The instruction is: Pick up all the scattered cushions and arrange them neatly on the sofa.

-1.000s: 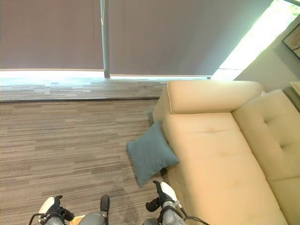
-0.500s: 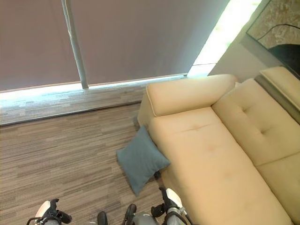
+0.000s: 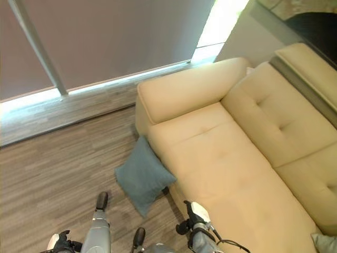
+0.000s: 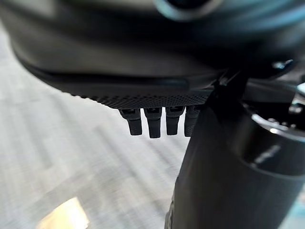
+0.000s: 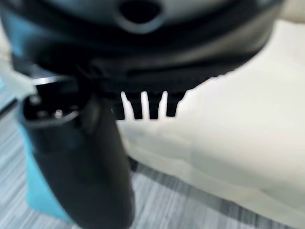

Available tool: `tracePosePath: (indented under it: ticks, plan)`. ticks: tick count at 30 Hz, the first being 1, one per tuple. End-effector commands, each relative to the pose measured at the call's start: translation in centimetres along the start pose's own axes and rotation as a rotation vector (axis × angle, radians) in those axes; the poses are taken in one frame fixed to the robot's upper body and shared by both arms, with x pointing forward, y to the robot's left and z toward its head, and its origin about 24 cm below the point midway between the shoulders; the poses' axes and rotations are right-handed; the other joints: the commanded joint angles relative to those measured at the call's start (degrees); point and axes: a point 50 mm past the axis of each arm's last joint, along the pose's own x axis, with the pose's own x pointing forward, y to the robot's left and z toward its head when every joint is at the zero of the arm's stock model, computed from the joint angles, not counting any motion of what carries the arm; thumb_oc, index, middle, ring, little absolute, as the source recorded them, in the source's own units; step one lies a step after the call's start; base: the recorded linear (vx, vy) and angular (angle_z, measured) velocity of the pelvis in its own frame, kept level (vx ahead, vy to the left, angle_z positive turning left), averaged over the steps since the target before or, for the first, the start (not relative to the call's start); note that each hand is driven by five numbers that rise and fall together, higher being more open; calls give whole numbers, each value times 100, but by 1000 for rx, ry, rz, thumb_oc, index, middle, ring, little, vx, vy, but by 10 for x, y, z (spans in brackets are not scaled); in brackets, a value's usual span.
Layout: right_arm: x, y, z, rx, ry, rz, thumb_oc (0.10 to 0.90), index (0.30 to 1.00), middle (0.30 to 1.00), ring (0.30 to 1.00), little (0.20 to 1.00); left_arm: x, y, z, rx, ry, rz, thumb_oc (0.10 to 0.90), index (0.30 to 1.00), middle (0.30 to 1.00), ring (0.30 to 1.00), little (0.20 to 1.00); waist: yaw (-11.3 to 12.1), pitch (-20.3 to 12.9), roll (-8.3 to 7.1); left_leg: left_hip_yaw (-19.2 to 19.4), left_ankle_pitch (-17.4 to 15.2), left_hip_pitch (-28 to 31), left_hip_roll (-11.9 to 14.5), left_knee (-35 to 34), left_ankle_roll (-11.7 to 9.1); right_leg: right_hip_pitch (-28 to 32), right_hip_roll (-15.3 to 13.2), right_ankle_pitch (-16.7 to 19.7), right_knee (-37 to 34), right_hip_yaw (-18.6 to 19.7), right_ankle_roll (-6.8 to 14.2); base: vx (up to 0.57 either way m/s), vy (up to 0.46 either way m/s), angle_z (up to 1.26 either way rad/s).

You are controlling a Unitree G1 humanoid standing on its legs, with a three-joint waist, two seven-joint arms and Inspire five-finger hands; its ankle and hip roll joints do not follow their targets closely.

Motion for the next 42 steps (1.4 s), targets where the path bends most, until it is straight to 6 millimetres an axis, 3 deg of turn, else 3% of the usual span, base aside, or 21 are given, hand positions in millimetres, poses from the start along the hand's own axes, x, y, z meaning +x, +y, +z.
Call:
tracePosePath:
  ticks: [1, 2, 3, 5, 7, 8, 9, 11, 12, 14, 15, 17, 18, 21, 22, 23, 26, 27, 34, 38, 42]
  plan:
    - [0, -5, 2, 81, 3, -54, 800, 900, 900, 900, 900, 9, 20, 19, -44, -53, 97, 800, 900, 900, 900, 900, 34, -77, -83, 439, -35, 507, 19, -449, 324, -828, -818, -459, 951, 204, 553, -57, 196, -29]
    - [2, -7, 3, 105, 14, -64, 800, 900, 900, 900, 900, 13, 29, 40, -79, -107, 126, 800, 900, 900, 900, 900, -19, 50, -111, 561, -90, 397, -22, -334, 382, -1095, -856, -433, 1050, 315, 583, -86, 133, -29]
    - [2, -7, 3, 105, 14, -64, 800, 900, 900, 900, 900, 13, 29, 40, -79, -107, 126, 800, 900, 900, 900, 900, -24, 34, -107, 554, -78, 371, -21, -336, 384, -1114, -853, -419, 1042, 309, 584, -123, 118, -34]
    - [5, -12, 8, 119, 4, -82, 800, 900, 900, 900, 900, 15, 39, 68, -101, -188, 160, 800, 900, 900, 900, 900, -99, 236, -123, 655, -142, 151, -71, -205, 426, -1462, -894, -358, 1192, 403, 597, -153, 93, -35]
    - [9, -20, 14, 142, -12, -111, 800, 900, 900, 900, 900, 15, 54, 109, -153, -301, 201, 800, 900, 900, 900, 900, -210, 462, -142, 764, -174, -224, -131, -14, 481, -1939, -914, -248, 1331, 526, 619, -167, 79, -18]
    - [9, -20, 14, 142, -12, -111, 800, 900, 900, 900, 900, 15, 54, 109, -153, -301, 201, 800, 900, 900, 900, 900, -209, 458, -142, 764, -176, -231, -130, -10, 481, -1946, -914, -249, 1334, 527, 619, -66, 24, -14]
    - [9, -23, 16, 157, -15, -123, 800, 900, 900, 900, 900, 14, 58, 124, -182, -335, 210, 800, 900, 900, 900, 900, -257, 538, -143, 794, -178, -364, -143, 51, 495, -2094, -944, -216, 1369, 557, 624, -72, 9, -9]
    - [11, -29, 20, 203, -24, -152, 800, 900, 900, 900, 900, 7, 69, 166, -294, -427, 227, 800, 900, 900, 900, 900, -413, 744, -149, 822, -300, -697, -170, 208, 471, -2492, -978, -264, 1502, 645, 656, -38, -18, -20]
    - [11, -30, 20, 203, -24, -152, 800, 900, 900, 900, 900, 7, 69, 166, -294, -427, 227, 800, 900, 900, 900, 900, -413, 741, -149, 822, -307, -706, -170, 217, 472, -2501, -979, -269, 1510, 646, 656, -13, -21, -24]
    - [12, -38, 26, 248, -50, -190, 800, 900, 900, 900, 900, -3, 83, 204, -380, -515, 244, 800, 900, 900, 900, 900, -599, 915, -153, 872, -279, -1097, -174, 291, 473, -2994, -989, -184, 1606, 715, 681, -73, -20, -13]
    - [12, -38, 26, 248, -50, -190, 800, 900, 900, 900, 900, -3, 84, 204, -381, -516, 244, 800, 900, 900, 900, 900, -600, 905, -152, 870, -280, -1116, -174, 299, 473, -3012, -989, -186, 1614, 714, 681, -76, -31, -11]
    - [12, -49, 33, 304, -91, -241, 800, 900, 900, 900, 900, -15, 107, 242, -441, -607, 285, 800, 900, 900, 900, 900, -805, 1056, -171, 904, -238, -1568, -153, 372, 466, -3552, -987, -108, 1705, 787, 696, -66, -34, -15]
    - [12, -49, 33, 305, -91, -241, 800, 900, 900, 900, 900, -15, 107, 242, -441, -607, 285, 800, 900, 900, 900, 900, -806, 1045, -170, 903, -240, -1588, -153, 380, 466, -3572, -987, -110, 1713, 787, 696, -60, -24, -12]
    - [9, -62, 43, 366, -164, -301, 800, 900, 900, 900, 900, -34, 142, 280, -490, -719, 358, 800, 900, 900, 900, 900, -1074, 1209, -221, 945, -223, -2177, -126, 484, 451, -4212, -949, 10, 1764, 917, 750, -58, -34, -7]
    - [9, -62, 43, 366, -164, -301, 800, 900, 900, 900, 900, -34, 142, 280, -490, -719, 358, 800, 900, 900, 900, 900, -1075, 1198, -219, 945, -224, -2196, -126, 491, 451, -4229, -949, 10, 1769, 917, 750, -45, -65, -17]
    - [7, -68, 48, 411, -199, -331, 800, 900, 900, 900, 900, -46, 164, 299, -532, -772, 397, 800, 900, 900, 900, 900, -1204, 1273, -240, 946, -218, -2497, -114, 555, 440, -4545, -934, 61, 1802, 942, 775, -24, -57, -16]
    - [4, -74, 51, 462, -226, -359, 800, 900, 900, 900, 900, -55, 182, 311, -558, -813, 426, 800, 900, 900, 900, 900, -1334, 1296, -229, 933, -223, -2805, -110, 626, 423, -4846, -932, 93, 1822, 966, 781, -6, -67, -17]
    - [2, -82, 56, 507, -264, -388, 800, 900, 900, 900, 900, -65, 203, 322, -576, -853, 459, 800, 900, 900, 900, 900, -1463, 1344, -217, 935, -238, -3068, -107, 690, 407, -5109, -923, 123, 1835, 1008, 781, 10, -44, -8]
    - [-4, -109, 85, 577, -421, -444, 800, 900, 900, 900, 900, -89, 245, 342, -662, -915, 493, 800, 900, 900, 900, 900, -1797, 1370, -274, 983, -381, -3827, -10, 1001, 387, -5897, -826, 275, 1872, 1177, 836, -4, -44, -8]
    - [-13, -120, 96, 629, -512, -476, 800, 900, 900, 900, 900, -101, 261, 349, -722, -948, 501, 800, 900, 900, 900, 900, -1985, 1389, -323, 974, -523, -4231, 58, 1290, 438, -6269, -752, 373, 1871, 1287, 892, 0, -46, -20]
    - [-16, -122, 96, 653, -525, -488, 800, 900, 900, 900, 900, -98, 251, 351, -745, -937, 435, 800, 900, 900, 900, 900, -2082, 1320, -274, 960, -700, -4610, 121, 1690, 510, -6659, -657, 369, 2031, 1413, 877, 26, -35, -13]
